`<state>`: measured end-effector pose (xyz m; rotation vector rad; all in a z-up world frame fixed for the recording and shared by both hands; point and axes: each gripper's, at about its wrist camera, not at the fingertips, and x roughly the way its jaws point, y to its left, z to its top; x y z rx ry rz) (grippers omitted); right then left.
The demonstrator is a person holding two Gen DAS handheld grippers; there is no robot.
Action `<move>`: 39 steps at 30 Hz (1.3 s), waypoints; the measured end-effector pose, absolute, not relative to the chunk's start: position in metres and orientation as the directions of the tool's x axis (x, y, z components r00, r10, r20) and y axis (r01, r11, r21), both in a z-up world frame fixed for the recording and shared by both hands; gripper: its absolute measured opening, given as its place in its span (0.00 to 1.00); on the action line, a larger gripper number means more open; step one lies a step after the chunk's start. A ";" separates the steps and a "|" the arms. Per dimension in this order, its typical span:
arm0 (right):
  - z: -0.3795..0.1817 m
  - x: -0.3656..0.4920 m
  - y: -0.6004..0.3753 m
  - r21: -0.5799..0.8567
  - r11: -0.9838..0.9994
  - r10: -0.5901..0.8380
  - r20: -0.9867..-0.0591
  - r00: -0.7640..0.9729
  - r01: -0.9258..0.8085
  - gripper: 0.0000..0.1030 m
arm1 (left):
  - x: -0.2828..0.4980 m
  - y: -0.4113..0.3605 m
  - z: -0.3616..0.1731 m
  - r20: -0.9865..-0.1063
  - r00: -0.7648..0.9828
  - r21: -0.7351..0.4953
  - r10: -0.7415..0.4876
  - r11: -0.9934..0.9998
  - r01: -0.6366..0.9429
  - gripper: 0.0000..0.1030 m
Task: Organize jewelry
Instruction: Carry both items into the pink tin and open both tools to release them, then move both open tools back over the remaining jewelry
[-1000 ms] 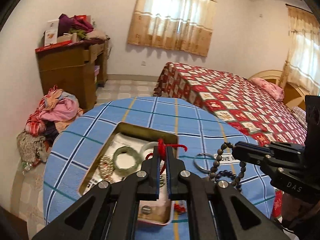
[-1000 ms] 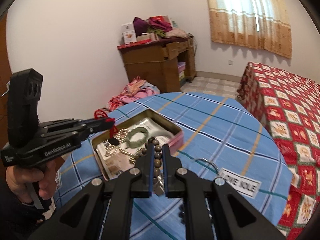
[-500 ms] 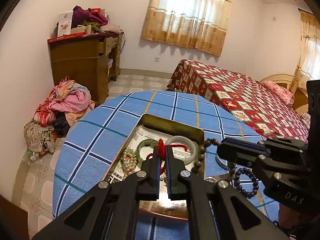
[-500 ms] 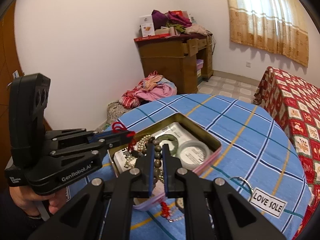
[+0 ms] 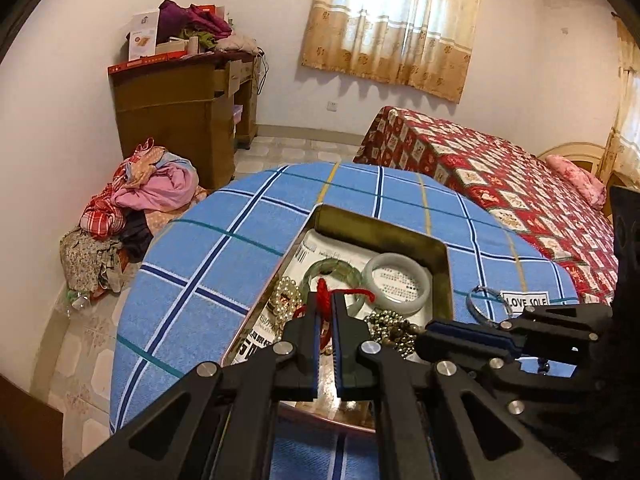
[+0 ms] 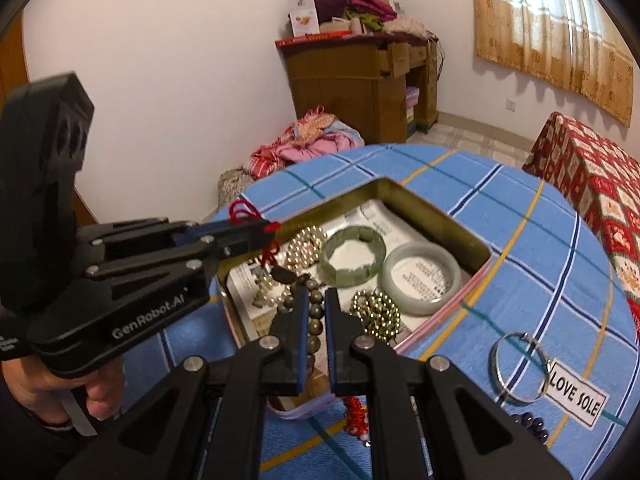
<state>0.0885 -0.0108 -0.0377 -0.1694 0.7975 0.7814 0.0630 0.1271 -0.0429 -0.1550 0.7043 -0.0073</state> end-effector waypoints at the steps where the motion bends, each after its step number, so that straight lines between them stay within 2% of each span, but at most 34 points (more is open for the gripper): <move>1: -0.040 0.089 -0.010 0.145 0.714 0.563 -0.701 0.438 -0.685 0.10 | 0.063 0.127 -0.044 -0.646 0.761 -0.143 -0.059 0.989 -0.045 0.04; 15: -0.051 0.088 -0.012 0.161 0.724 0.553 -0.716 0.425 -0.671 0.12 | 0.064 0.124 -0.050 -0.669 0.741 -0.130 -0.057 0.991 -0.041 0.06; 16: -0.051 0.088 -0.012 0.160 0.726 0.551 -0.718 0.426 -0.669 0.13 | 0.064 0.124 -0.050 -0.670 0.740 -0.128 -0.055 0.991 -0.042 0.07; 17: -0.052 0.088 -0.012 0.158 0.728 0.547 -0.719 0.428 -0.667 0.21 | 0.065 0.123 -0.050 -0.673 0.737 -0.127 -0.054 0.991 -0.043 0.09; 18: -0.052 0.088 -0.012 0.156 0.732 0.544 -0.720 0.431 -0.664 0.27 | 0.065 0.123 -0.050 -0.674 0.737 -0.126 -0.053 0.991 -0.044 0.22; 19: -0.051 0.089 -0.014 0.158 0.735 0.545 -0.717 0.435 -0.659 0.43 | 0.064 0.122 -0.050 -0.673 0.738 -0.118 -0.042 0.992 -0.051 0.47; 20: -0.050 0.088 -0.017 0.166 0.738 0.550 -0.709 0.442 -0.654 0.51 | 0.063 0.122 -0.048 -0.669 0.743 -0.110 -0.028 0.992 -0.061 0.60; 21: -0.048 0.087 -0.019 0.167 0.742 0.551 -0.704 0.448 -0.650 0.51 | 0.058 0.122 -0.044 -0.646 0.763 -0.095 0.001 0.992 -0.081 0.76; 23: -0.044 0.086 -0.025 0.165 0.746 0.552 -0.696 0.459 -0.646 0.51 | 0.053 0.121 -0.039 -0.619 0.786 -0.096 0.002 0.992 -0.078 0.77; 30: -0.039 0.086 -0.063 0.119 0.808 0.485 -0.690 0.537 -0.577 0.51 | 0.050 0.123 -0.042 -0.632 0.774 -0.109 0.016 0.988 -0.109 0.77; 33: -0.046 0.084 -0.073 0.055 0.834 0.420 -0.709 0.566 -0.549 0.51 | 0.044 0.121 -0.049 -0.635 0.771 -0.103 0.044 0.985 -0.140 0.77; 39: -0.066 0.083 -0.077 0.036 0.830 0.392 -0.747 0.537 -0.556 0.51 | 0.037 0.115 -0.059 -0.646 0.762 -0.111 0.042 0.983 -0.148 0.77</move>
